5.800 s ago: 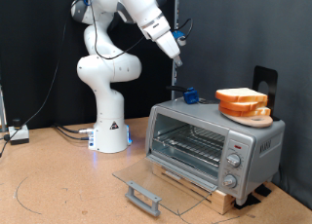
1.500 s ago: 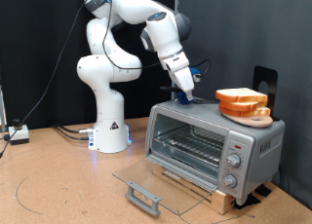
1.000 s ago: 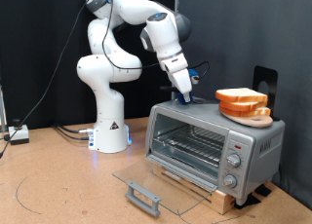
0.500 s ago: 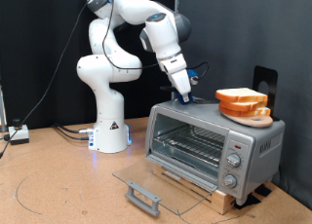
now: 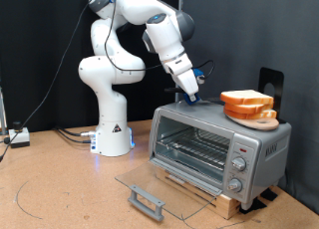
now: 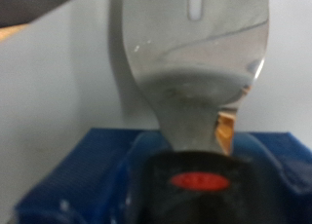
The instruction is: Make a piece of toast with the oven
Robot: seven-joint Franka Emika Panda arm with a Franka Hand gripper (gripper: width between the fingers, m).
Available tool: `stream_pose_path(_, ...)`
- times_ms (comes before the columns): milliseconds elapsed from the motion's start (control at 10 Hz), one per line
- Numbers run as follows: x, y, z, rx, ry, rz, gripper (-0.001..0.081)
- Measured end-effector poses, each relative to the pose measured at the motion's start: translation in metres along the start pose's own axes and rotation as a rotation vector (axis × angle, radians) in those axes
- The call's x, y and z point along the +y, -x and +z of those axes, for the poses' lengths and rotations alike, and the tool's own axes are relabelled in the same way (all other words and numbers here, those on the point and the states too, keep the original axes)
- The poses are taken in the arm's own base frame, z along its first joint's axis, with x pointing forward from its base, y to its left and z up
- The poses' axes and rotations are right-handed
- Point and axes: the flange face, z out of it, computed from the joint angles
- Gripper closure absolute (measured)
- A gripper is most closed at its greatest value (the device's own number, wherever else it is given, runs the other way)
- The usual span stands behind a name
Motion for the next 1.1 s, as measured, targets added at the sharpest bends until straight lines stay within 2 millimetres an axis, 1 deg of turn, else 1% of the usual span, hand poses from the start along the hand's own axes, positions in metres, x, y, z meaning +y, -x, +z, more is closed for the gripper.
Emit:
stream_pose_path(300, -0.001, 0.001, -0.005, -0.006, -0.037, -0.001, 0.0405)
stream_pose_path(400, -0.002, 0.001, -0.009, 0.009, -0.035, -0.004, 0.0405)
stream_pose_path(800, -0.008, 0.002, -0.051, 0.09, -0.071, -0.029, 0.0395)
stream_pose_path(1000, -0.014, -0.008, -0.058, 0.094, -0.059, -0.038, 0.0395)
stream_pose_path(1100, -0.007, -0.008, -0.065, 0.105, -0.045, -0.022, 0.0395)
